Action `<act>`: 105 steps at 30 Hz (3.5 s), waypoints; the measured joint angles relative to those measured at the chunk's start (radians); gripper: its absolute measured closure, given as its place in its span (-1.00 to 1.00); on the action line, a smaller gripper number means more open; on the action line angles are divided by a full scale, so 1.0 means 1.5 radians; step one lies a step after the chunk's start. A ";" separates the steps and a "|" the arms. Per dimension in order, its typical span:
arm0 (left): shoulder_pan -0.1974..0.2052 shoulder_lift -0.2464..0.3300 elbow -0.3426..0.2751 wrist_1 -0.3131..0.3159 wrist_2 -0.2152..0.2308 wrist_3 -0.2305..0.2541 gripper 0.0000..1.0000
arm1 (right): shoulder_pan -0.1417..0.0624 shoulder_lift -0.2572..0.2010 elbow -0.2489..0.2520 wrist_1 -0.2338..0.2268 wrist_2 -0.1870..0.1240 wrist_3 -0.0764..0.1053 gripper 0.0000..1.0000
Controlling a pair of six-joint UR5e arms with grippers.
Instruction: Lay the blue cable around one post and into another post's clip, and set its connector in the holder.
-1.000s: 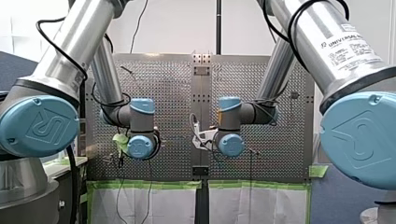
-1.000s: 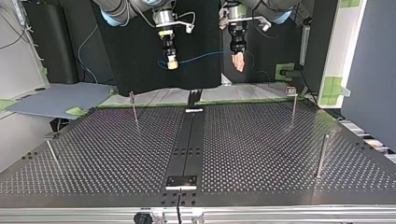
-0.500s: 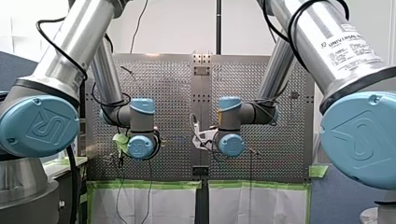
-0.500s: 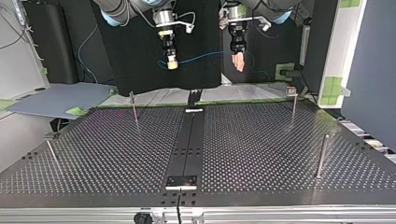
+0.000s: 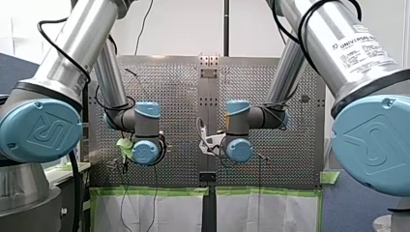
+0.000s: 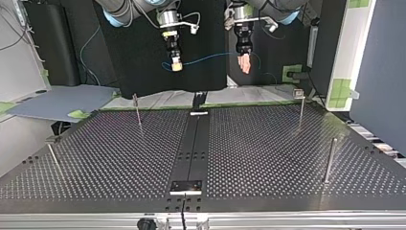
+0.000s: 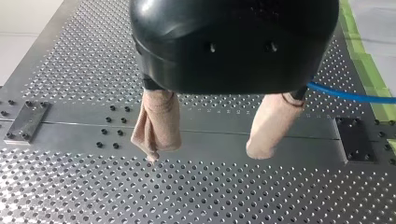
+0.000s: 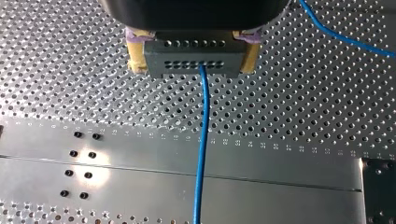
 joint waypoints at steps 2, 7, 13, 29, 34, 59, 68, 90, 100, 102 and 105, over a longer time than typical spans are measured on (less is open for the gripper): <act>0.000 0.000 0.000 0.000 0.000 0.000 -1.00 | 0.000 0.000 0.000 0.000 0.000 0.000 1.00; 0.000 0.000 0.000 0.000 0.000 0.000 -1.00 | 0.000 0.000 0.000 0.000 0.000 0.000 1.00; 0.000 0.000 0.000 0.000 0.000 0.000 -1.00 | 0.000 0.000 0.000 0.000 0.000 0.000 1.00; 0.000 0.000 0.000 0.000 0.000 0.000 -1.00 | 0.000 0.000 0.000 0.000 0.000 0.000 1.00; 0.000 0.000 0.000 0.000 0.000 0.000 -1.00 | 0.000 0.000 0.000 0.000 0.000 0.000 1.00; -0.004 -0.051 -0.014 -0.001 -0.004 0.002 -1.00 | 0.000 0.000 0.001 -0.001 0.000 0.000 1.00; -0.004 -0.051 -0.014 -0.001 -0.004 0.002 -1.00 | 0.013 -0.001 -0.011 0.017 -0.001 0.018 1.00; -0.007 -0.048 -0.016 -0.004 -0.001 -0.001 -1.00 | 0.017 -0.002 -0.015 0.027 -0.001 0.036 1.00; -0.013 0.002 -0.005 -0.054 0.017 -0.051 -1.00 | 0.020 -0.049 -0.017 0.039 -0.014 0.069 1.00; -0.011 0.016 -0.003 -0.068 0.024 -0.065 -1.00 | 0.018 -0.064 -0.018 0.044 -0.021 0.082 1.00; -0.011 0.036 0.000 -0.088 0.035 -0.085 -1.00 | 0.015 -0.084 -0.022 0.055 -0.026 0.092 1.00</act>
